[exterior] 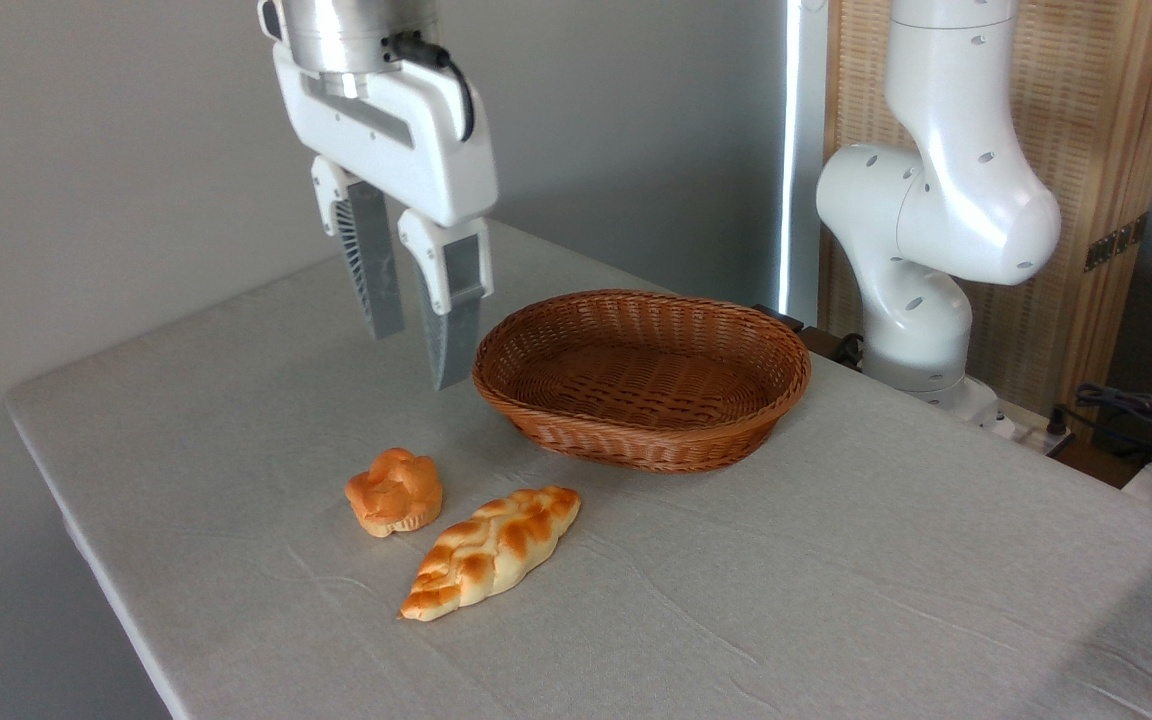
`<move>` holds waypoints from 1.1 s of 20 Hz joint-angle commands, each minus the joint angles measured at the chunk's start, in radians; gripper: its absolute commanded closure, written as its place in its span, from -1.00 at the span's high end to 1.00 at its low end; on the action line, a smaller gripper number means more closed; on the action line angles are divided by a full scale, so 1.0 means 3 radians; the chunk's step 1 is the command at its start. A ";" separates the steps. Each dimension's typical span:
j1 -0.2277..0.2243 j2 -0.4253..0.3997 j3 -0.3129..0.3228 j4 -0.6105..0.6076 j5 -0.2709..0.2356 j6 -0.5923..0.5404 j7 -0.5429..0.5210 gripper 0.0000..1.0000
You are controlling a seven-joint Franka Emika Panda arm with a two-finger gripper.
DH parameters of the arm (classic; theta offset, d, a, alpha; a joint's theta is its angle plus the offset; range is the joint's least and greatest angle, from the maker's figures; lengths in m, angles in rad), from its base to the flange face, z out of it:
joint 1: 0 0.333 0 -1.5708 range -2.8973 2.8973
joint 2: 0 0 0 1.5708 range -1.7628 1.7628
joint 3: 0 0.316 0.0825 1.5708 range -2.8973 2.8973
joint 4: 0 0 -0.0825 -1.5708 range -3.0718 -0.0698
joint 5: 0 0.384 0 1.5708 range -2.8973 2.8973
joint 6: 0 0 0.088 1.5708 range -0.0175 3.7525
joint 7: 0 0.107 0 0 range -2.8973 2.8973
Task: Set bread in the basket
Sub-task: 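Move the open gripper down toward the small round bread roll, then lower the gripper onto the round roll and close on it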
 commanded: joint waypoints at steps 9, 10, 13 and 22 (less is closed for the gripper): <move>-0.0025 0.0469 -0.0465 0.0089 0.0065 0.0328 0.0014 1.00; -0.0025 0.0535 -0.0532 0.0094 0.0116 0.0353 0.0004 1.00; -0.0025 0.0648 -0.0726 0.0089 0.0402 0.0400 0.0009 1.00; -0.0117 0.1022 -0.0931 0.0028 0.0464 0.0415 0.0040 1.00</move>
